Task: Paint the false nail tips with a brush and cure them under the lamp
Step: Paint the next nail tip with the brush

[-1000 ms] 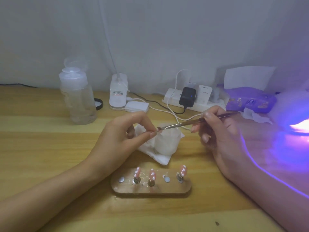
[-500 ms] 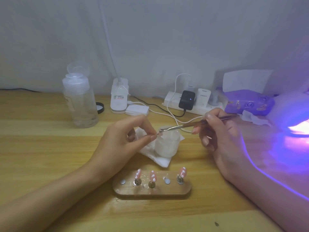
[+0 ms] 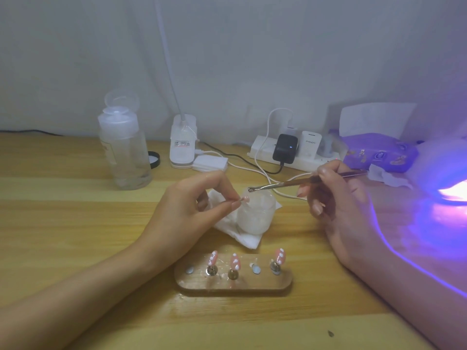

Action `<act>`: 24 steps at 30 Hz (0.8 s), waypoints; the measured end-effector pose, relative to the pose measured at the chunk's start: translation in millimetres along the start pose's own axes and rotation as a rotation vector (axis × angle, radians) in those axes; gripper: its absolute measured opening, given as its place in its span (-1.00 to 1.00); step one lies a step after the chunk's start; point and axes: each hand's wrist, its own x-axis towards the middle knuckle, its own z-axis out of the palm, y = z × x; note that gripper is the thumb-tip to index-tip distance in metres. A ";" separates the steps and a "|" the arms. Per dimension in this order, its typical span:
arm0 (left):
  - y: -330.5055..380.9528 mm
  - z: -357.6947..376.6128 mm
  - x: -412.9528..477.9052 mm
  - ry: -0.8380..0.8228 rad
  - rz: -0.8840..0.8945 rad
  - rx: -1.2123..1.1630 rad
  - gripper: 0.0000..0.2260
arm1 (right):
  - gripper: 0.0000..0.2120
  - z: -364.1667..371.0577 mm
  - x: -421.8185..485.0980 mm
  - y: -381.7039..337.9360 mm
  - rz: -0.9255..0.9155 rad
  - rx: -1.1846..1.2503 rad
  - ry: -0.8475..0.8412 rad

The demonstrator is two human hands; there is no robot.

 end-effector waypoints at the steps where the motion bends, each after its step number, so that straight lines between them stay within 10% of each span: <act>1: 0.0 -0.1 -0.1 -0.001 0.000 0.002 -0.91 | -0.73 0.9 -0.9 -0.4 -0.015 0.000 -0.025; 24: 5.5 -2.7 -0.4 0.000 -0.028 -0.067 -0.88 | -0.75 -1.4 -0.1 1.1 -0.007 -0.075 0.021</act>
